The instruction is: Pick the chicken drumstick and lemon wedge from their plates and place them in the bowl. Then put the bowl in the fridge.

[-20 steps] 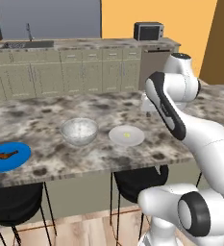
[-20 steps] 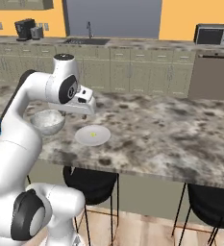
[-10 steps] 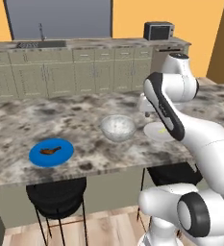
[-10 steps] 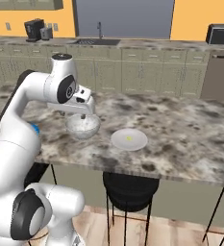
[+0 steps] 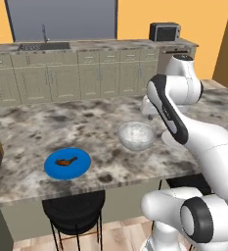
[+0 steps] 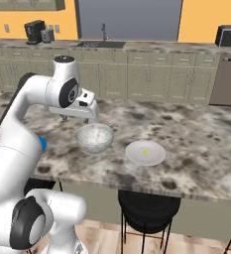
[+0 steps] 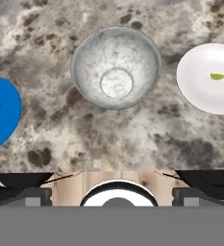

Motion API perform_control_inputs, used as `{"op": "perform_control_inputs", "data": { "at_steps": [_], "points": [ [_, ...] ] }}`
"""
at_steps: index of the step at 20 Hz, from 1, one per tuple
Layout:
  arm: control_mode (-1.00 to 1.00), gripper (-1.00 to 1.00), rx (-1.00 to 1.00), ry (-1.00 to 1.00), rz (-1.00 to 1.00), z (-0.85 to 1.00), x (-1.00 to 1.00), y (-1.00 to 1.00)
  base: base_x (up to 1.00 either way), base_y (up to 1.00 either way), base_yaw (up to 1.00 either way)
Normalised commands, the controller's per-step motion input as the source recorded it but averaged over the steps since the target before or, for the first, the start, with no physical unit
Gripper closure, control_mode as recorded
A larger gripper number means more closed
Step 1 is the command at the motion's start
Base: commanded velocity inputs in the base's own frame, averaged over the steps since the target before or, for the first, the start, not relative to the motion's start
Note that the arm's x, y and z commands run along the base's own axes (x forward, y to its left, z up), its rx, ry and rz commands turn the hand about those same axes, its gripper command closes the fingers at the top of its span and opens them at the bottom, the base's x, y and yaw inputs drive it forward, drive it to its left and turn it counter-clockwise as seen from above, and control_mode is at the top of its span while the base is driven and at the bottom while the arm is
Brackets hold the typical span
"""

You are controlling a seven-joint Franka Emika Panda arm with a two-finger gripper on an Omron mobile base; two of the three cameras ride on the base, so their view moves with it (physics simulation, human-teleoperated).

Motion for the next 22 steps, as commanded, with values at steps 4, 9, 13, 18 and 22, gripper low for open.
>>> {"op": "perform_control_inputs", "data": {
  "at_steps": [4,9,13,18,22],
  "points": [
    [1.0,-1.0,0.0,0.0,0.0,0.0,0.0,0.0,0.59,0.29,0.0],
    [1.0,-1.0,0.0,0.0,0.0,0.0,0.0,0.0,0.58,0.17,0.02],
    [1.0,-1.0,0.0,0.0,0.0,0.0,0.0,0.0,0.09,0.04,0.0],
    [1.0,-1.0,0.0,0.0,0.0,0.0,0.0,0.0,0.0,0.0,0.0],
    [1.0,-1.0,0.0,0.0,0.0,0.0,0.0,0.0,0.0,0.0,0.0]
  ]
}}
